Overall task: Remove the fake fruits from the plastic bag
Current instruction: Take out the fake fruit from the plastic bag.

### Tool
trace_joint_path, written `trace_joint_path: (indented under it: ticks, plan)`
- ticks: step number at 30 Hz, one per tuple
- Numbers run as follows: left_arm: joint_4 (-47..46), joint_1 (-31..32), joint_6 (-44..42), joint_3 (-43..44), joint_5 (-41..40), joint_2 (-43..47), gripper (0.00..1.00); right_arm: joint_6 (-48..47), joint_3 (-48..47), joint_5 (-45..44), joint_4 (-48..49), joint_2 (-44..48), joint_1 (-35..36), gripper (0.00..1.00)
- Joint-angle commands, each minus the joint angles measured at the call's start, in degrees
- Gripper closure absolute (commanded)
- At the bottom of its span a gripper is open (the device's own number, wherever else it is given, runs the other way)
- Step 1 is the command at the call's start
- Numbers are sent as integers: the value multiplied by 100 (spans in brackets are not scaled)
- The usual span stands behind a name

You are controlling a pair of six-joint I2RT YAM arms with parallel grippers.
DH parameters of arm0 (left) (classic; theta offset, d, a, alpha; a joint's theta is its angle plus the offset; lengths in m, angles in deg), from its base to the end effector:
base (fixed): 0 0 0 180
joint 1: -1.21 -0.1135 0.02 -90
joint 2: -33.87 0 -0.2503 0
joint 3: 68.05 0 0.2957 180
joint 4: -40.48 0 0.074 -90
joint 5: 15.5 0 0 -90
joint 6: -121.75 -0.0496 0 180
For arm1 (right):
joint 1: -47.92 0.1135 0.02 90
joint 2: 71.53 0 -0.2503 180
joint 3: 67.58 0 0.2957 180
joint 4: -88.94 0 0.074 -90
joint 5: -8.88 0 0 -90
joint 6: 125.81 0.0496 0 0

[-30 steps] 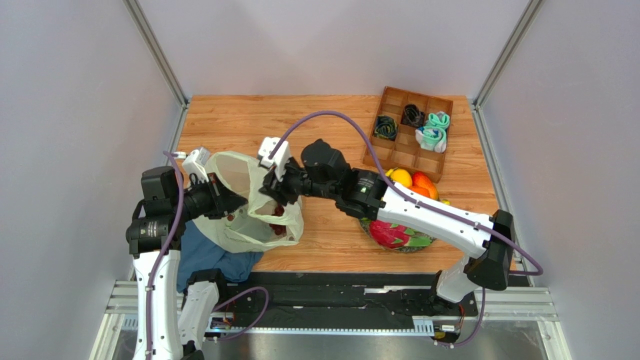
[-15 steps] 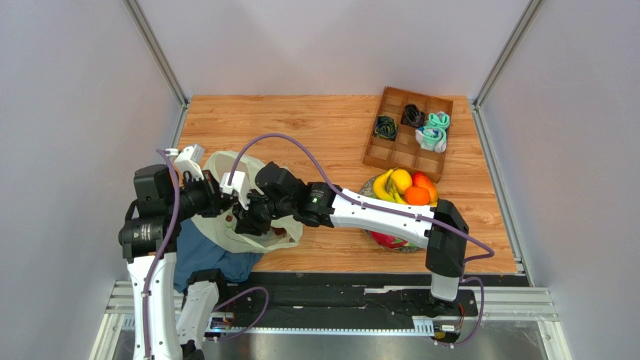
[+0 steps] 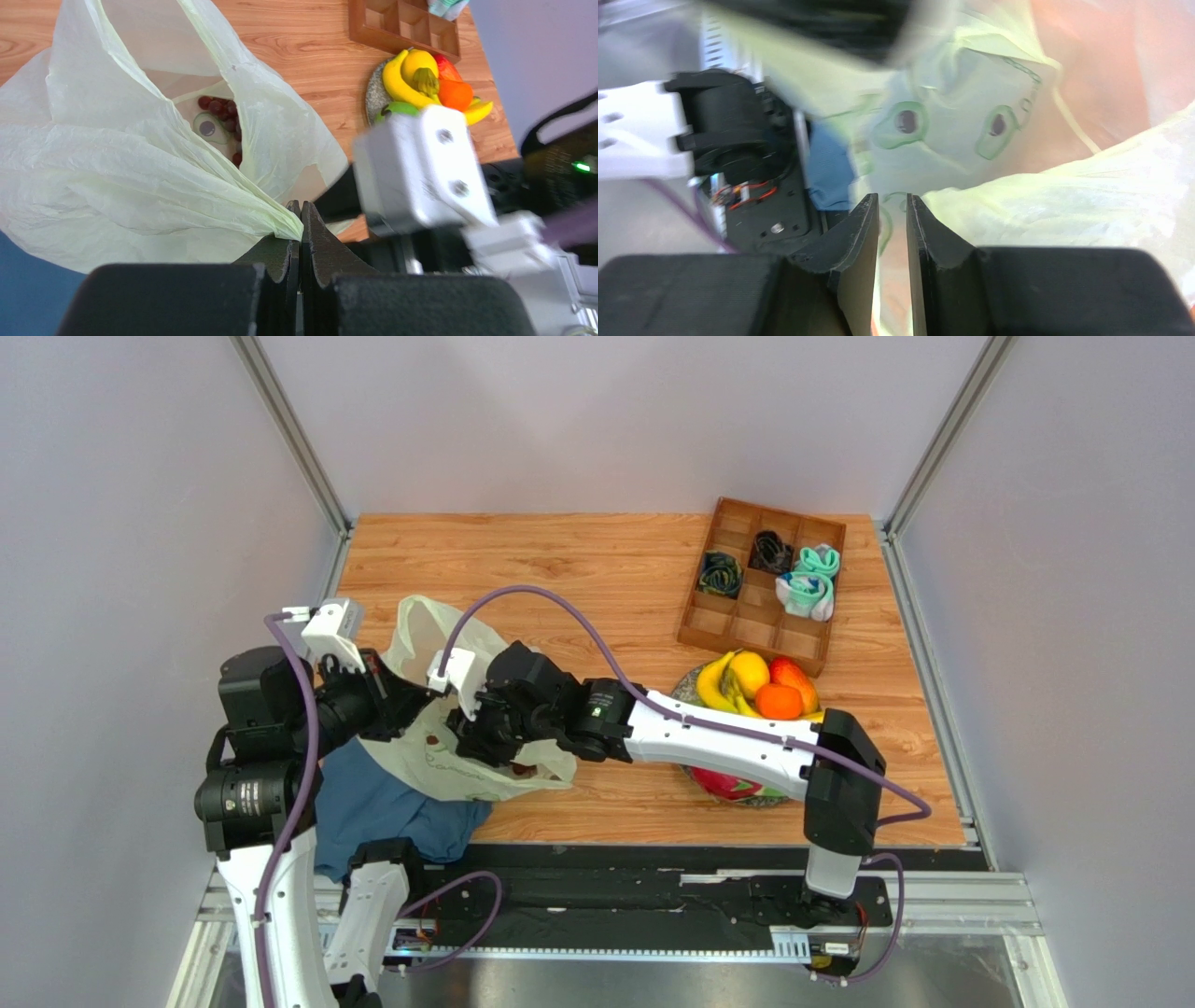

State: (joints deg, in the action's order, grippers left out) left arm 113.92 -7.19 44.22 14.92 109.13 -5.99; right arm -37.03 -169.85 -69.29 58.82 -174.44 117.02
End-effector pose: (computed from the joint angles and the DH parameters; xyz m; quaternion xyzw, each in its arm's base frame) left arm 0.1454 -0.0070 0.4180 -0.0044 0.8413 -0.2749 0.4655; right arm 0.1606 0.4492 0.2915 -0.5396 0.6776 0.3488 0.3578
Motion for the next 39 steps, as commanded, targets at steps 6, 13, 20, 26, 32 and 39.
trace_joint_path:
  ticks: [6,13,20,26,32,39]
  plan:
    - [172,-21,-192,485,501,57,100,526,-417,-674,382,-1019,-195,74]
    - [313,-47,-342,547,325,66,100,-570,-305,-2341,855,-1267,-177,69]
    - [76,-91,-219,178,755,74,100,66,802,-3049,946,-248,-1029,66]
    - [58,-161,-227,-183,1151,83,100,-194,1014,-2336,874,192,-584,67]
    - [-65,-153,-87,-367,1256,57,100,-327,918,-1659,813,-25,-169,66]
    - [-162,-153,36,-447,1327,-22,100,86,119,-1693,769,-1149,-169,64]
